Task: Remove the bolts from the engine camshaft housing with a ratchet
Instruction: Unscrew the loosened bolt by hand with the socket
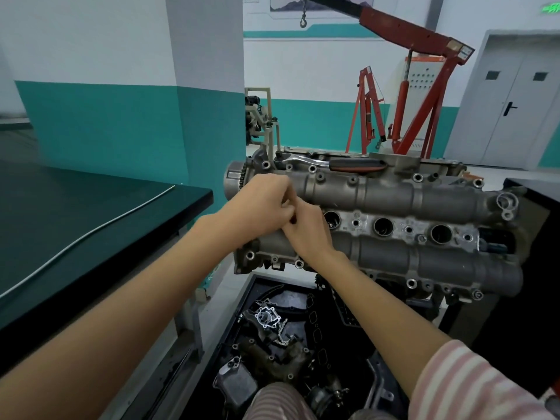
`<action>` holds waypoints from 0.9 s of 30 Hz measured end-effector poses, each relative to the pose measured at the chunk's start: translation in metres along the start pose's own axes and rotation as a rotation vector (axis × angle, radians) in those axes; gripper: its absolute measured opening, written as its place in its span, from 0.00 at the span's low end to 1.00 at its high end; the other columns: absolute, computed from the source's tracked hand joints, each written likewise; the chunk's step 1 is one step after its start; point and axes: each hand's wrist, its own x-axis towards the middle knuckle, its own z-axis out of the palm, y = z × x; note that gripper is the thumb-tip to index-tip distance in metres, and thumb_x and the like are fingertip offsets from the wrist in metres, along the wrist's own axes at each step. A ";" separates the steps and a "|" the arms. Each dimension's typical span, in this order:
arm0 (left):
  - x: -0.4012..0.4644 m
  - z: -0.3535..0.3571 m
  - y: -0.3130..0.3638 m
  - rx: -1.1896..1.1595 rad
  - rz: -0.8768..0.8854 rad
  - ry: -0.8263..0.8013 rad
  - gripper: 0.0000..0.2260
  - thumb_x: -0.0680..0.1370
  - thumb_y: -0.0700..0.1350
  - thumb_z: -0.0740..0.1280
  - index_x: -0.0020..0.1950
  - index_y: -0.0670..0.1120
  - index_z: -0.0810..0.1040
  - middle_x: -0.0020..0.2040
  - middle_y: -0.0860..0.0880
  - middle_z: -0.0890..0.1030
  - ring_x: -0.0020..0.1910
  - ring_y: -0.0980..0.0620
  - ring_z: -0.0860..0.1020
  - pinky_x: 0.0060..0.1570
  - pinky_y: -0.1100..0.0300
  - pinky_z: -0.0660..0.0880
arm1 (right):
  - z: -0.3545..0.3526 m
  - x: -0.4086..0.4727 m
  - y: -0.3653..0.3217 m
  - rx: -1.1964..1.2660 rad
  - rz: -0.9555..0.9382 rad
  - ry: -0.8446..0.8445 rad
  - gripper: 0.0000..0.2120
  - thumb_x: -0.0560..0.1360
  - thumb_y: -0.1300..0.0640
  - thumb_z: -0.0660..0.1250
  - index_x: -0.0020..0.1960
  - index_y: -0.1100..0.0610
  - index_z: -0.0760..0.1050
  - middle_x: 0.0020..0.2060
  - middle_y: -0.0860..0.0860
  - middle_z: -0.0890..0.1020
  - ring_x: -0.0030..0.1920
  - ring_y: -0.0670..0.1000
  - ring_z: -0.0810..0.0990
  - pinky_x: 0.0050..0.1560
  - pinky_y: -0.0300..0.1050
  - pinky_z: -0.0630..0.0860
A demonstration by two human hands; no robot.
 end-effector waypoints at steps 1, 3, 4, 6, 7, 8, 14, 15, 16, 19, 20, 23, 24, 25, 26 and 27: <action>-0.006 -0.002 -0.002 0.020 0.062 -0.005 0.09 0.76 0.37 0.62 0.54 0.42 0.78 0.50 0.46 0.81 0.50 0.50 0.77 0.48 0.61 0.71 | 0.001 0.001 0.000 -0.007 0.016 -0.002 0.03 0.73 0.59 0.64 0.46 0.54 0.75 0.33 0.46 0.76 0.35 0.48 0.75 0.34 0.43 0.68; -0.015 -0.003 -0.005 0.065 0.124 -0.004 0.12 0.77 0.35 0.61 0.59 0.42 0.77 0.54 0.46 0.80 0.54 0.48 0.77 0.53 0.58 0.70 | 0.001 0.002 0.001 -0.029 0.039 -0.001 0.03 0.74 0.57 0.65 0.47 0.53 0.75 0.33 0.44 0.75 0.36 0.47 0.76 0.36 0.43 0.72; -0.018 -0.002 -0.007 0.078 0.149 0.010 0.13 0.77 0.35 0.61 0.60 0.42 0.76 0.55 0.46 0.80 0.55 0.48 0.76 0.54 0.58 0.70 | 0.001 0.002 0.001 -0.035 0.041 -0.001 0.02 0.74 0.56 0.65 0.47 0.53 0.75 0.33 0.44 0.75 0.36 0.47 0.76 0.37 0.43 0.73; -0.023 0.002 -0.011 0.078 0.180 0.059 0.11 0.78 0.37 0.61 0.60 0.41 0.76 0.54 0.45 0.80 0.54 0.48 0.77 0.50 0.62 0.68 | 0.000 0.000 0.001 -0.051 0.017 -0.013 0.02 0.74 0.56 0.65 0.47 0.52 0.75 0.34 0.43 0.75 0.37 0.48 0.76 0.36 0.43 0.71; -0.023 0.003 -0.013 0.080 0.180 0.093 0.10 0.79 0.40 0.62 0.59 0.42 0.76 0.53 0.45 0.81 0.53 0.48 0.77 0.47 0.64 0.67 | -0.001 0.000 0.001 -0.070 -0.013 -0.019 0.03 0.74 0.56 0.64 0.47 0.52 0.75 0.35 0.43 0.74 0.38 0.48 0.75 0.35 0.43 0.69; -0.023 0.005 -0.015 0.081 0.162 0.136 0.09 0.79 0.42 0.63 0.57 0.42 0.77 0.50 0.45 0.81 0.50 0.48 0.78 0.44 0.65 0.65 | -0.001 0.000 0.001 -0.093 -0.043 -0.028 0.03 0.75 0.56 0.64 0.48 0.52 0.75 0.36 0.43 0.73 0.38 0.47 0.74 0.34 0.42 0.67; -0.015 0.022 -0.011 0.150 -0.069 0.347 0.17 0.80 0.54 0.60 0.46 0.40 0.77 0.34 0.45 0.77 0.36 0.46 0.76 0.34 0.57 0.68 | -0.004 -0.002 -0.001 0.009 -0.032 0.031 0.09 0.72 0.52 0.70 0.45 0.54 0.72 0.37 0.45 0.73 0.35 0.44 0.71 0.34 0.40 0.68; -0.016 0.025 -0.012 0.110 -0.073 0.378 0.16 0.79 0.54 0.61 0.45 0.41 0.76 0.33 0.48 0.75 0.34 0.49 0.74 0.34 0.58 0.67 | -0.004 -0.003 -0.001 0.013 -0.038 0.037 0.08 0.72 0.54 0.70 0.44 0.55 0.72 0.38 0.46 0.74 0.37 0.46 0.73 0.35 0.41 0.69; -0.018 0.026 -0.015 0.046 -0.064 0.388 0.15 0.78 0.54 0.63 0.46 0.42 0.76 0.34 0.50 0.75 0.34 0.51 0.73 0.34 0.60 0.67 | -0.003 -0.003 0.000 0.009 -0.044 0.037 0.07 0.72 0.55 0.69 0.43 0.55 0.72 0.38 0.46 0.75 0.37 0.47 0.73 0.35 0.42 0.70; -0.023 0.026 -0.031 -0.161 0.040 0.271 0.12 0.75 0.47 0.70 0.56 0.44 0.78 0.47 0.51 0.81 0.46 0.55 0.78 0.45 0.71 0.68 | -0.002 -0.003 0.004 -0.021 -0.058 0.044 0.07 0.73 0.57 0.68 0.41 0.54 0.69 0.34 0.43 0.71 0.34 0.45 0.70 0.31 0.40 0.64; -0.024 0.027 -0.036 -0.234 0.076 0.243 0.13 0.75 0.43 0.70 0.58 0.44 0.78 0.51 0.52 0.82 0.51 0.56 0.78 0.49 0.74 0.68 | -0.001 -0.002 0.005 -0.028 -0.061 0.048 0.06 0.73 0.57 0.67 0.42 0.54 0.71 0.34 0.43 0.71 0.33 0.43 0.69 0.31 0.38 0.63; -0.022 0.029 -0.040 -0.432 0.126 0.230 0.15 0.75 0.36 0.68 0.61 0.44 0.78 0.55 0.53 0.81 0.56 0.60 0.77 0.59 0.70 0.70 | 0.001 -0.001 0.007 -0.027 -0.071 0.050 0.05 0.74 0.55 0.67 0.47 0.55 0.75 0.36 0.43 0.74 0.31 0.40 0.68 0.31 0.32 0.61; -0.021 0.030 -0.041 -0.455 0.136 0.234 0.15 0.75 0.35 0.68 0.61 0.44 0.78 0.56 0.52 0.81 0.57 0.60 0.77 0.60 0.68 0.70 | 0.001 -0.002 0.007 -0.027 -0.069 0.051 0.05 0.74 0.54 0.67 0.48 0.55 0.75 0.35 0.42 0.74 0.31 0.39 0.67 0.30 0.31 0.60; -0.019 0.031 -0.043 -0.458 0.146 0.251 0.14 0.75 0.36 0.69 0.61 0.43 0.78 0.55 0.52 0.81 0.56 0.60 0.78 0.59 0.66 0.72 | 0.002 -0.002 0.008 -0.030 -0.067 0.053 0.06 0.74 0.54 0.67 0.48 0.55 0.75 0.34 0.41 0.73 0.31 0.39 0.67 0.30 0.31 0.60; -0.018 0.032 -0.045 -0.451 0.160 0.278 0.13 0.74 0.37 0.70 0.59 0.43 0.79 0.54 0.52 0.82 0.55 0.60 0.79 0.58 0.66 0.73 | 0.002 -0.002 0.008 -0.036 -0.061 0.056 0.06 0.74 0.54 0.66 0.48 0.56 0.75 0.33 0.40 0.71 0.31 0.39 0.67 0.30 0.31 0.59; -0.018 0.034 -0.046 -0.441 0.174 0.311 0.12 0.73 0.37 0.71 0.56 0.43 0.81 0.51 0.52 0.82 0.52 0.60 0.79 0.56 0.66 0.74 | 0.002 -0.002 0.009 -0.042 -0.054 0.057 0.05 0.74 0.54 0.66 0.48 0.55 0.74 0.32 0.40 0.69 0.31 0.40 0.67 0.29 0.32 0.59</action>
